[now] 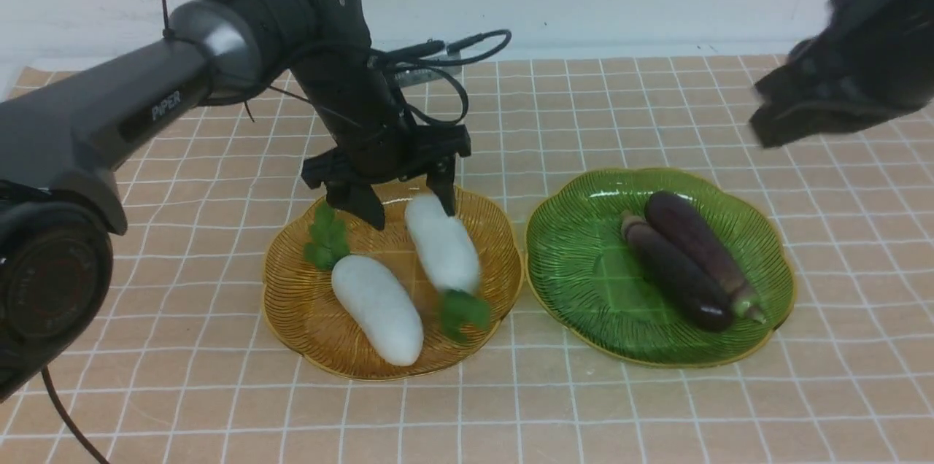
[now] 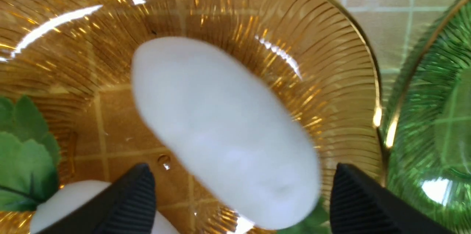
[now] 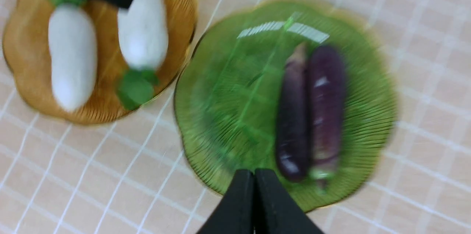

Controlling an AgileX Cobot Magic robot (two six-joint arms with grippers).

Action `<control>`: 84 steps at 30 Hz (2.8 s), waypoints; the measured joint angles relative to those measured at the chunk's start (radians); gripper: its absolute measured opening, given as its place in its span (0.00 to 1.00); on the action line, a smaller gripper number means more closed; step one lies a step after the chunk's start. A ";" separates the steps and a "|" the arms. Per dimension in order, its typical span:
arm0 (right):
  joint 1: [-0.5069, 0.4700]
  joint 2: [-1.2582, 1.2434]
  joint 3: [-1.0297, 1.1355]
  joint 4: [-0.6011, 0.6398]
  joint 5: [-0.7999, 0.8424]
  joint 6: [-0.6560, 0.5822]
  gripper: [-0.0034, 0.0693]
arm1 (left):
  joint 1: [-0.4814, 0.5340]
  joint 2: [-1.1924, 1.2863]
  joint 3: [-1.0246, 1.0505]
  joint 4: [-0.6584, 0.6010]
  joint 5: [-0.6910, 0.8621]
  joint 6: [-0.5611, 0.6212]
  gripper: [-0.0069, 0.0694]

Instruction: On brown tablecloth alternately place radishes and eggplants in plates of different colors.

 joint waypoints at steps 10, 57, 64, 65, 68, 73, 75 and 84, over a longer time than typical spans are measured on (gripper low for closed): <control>-0.001 -0.832 0.695 -0.064 -0.440 0.061 0.03 | 0.001 0.000 -0.159 0.063 0.032 0.070 0.40; -0.219 -1.264 1.497 -0.104 -0.870 0.006 0.03 | 0.001 -0.784 0.498 0.317 0.051 0.280 0.08; -0.265 -1.264 1.497 -0.117 -0.869 0.006 0.03 | 0.001 -1.097 0.832 0.372 0.047 0.281 0.08; -0.268 -1.264 1.497 -0.118 -0.869 0.006 0.03 | 0.001 -1.167 0.888 0.368 0.025 0.276 0.08; -0.270 -1.264 1.497 -0.118 -0.869 0.006 0.03 | 0.001 -1.441 1.162 0.301 -0.185 0.238 0.08; -0.270 -1.264 1.497 -0.118 -0.869 0.006 0.03 | 0.001 -1.760 1.446 0.210 -0.532 0.227 0.08; -0.270 -1.264 1.497 -0.118 -0.869 0.006 0.03 | 0.001 -1.815 1.479 0.210 -0.612 0.227 0.08; -0.270 -1.264 1.497 -0.118 -0.869 0.006 0.03 | 0.001 -1.946 1.509 0.208 -0.761 0.227 0.08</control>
